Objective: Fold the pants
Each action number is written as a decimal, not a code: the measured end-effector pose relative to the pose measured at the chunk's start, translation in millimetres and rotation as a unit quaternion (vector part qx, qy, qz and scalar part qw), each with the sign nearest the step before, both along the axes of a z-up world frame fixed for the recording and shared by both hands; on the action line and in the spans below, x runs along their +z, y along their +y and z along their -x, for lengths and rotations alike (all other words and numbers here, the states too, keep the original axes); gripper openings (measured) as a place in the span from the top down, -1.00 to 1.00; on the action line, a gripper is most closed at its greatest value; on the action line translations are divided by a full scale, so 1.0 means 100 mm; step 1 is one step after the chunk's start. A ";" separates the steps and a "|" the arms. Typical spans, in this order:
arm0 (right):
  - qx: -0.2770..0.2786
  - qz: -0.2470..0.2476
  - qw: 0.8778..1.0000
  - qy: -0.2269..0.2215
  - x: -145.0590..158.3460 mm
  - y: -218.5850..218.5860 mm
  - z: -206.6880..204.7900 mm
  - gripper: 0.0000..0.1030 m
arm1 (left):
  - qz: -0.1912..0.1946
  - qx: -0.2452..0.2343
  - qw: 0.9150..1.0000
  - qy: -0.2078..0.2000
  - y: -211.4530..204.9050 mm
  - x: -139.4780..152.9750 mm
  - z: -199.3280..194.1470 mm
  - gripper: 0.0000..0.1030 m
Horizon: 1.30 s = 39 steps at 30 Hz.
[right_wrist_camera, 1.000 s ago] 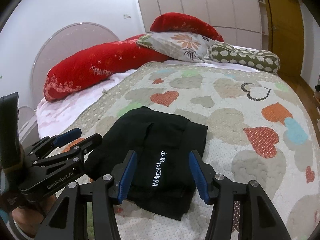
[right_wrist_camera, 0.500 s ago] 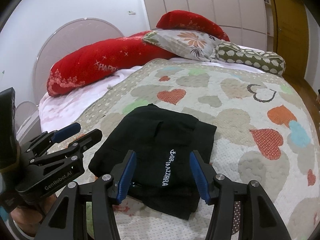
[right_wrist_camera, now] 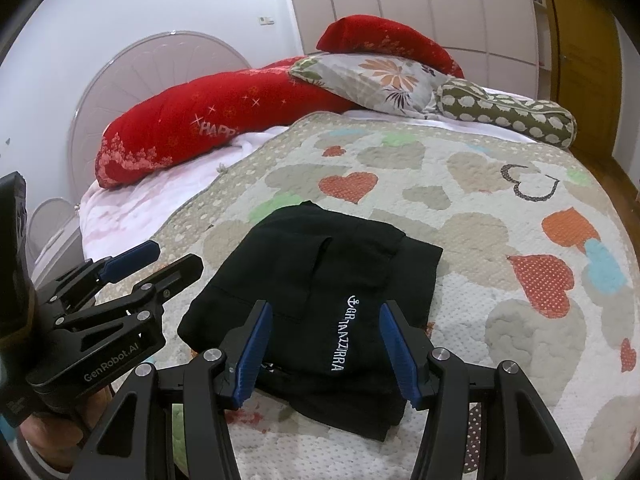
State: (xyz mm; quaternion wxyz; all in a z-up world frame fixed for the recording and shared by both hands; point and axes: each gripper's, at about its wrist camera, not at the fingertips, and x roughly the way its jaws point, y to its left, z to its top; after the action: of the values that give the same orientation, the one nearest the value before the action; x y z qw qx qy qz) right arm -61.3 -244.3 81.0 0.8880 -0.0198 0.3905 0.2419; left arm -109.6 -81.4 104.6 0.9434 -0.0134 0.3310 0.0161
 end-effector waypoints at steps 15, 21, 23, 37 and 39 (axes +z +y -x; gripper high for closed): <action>0.002 0.004 1.000 0.010 -0.06 0.03 -0.02 -0.06 | 0.002 0.001 1.000 0.003 0.04 -0.04 -0.02 -0.12; 0.001 0.004 1.000 0.012 -0.07 0.03 -0.02 -0.06 | 0.002 0.002 1.000 0.003 0.04 -0.04 -0.02 -0.12; 0.002 0.004 1.000 0.013 -0.08 0.03 -0.03 -0.06 | 0.002 0.002 1.000 0.004 0.04 -0.04 -0.02 -0.12; 0.003 0.004 1.000 0.017 -0.10 0.02 -0.01 -0.06 | 0.007 0.005 1.000 0.004 0.05 -0.06 -0.02 -0.12; 0.003 0.004 1.000 0.018 -0.10 0.01 -0.01 -0.06 | 0.007 0.002 1.000 0.002 0.06 -0.08 -0.02 -0.12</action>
State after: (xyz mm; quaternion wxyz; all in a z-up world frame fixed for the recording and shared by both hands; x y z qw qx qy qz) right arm -60.3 -243.6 71.1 0.8803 -0.0198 0.4070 0.2432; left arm -108.1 -75.2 96.7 0.9426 -0.0211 0.3328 0.0155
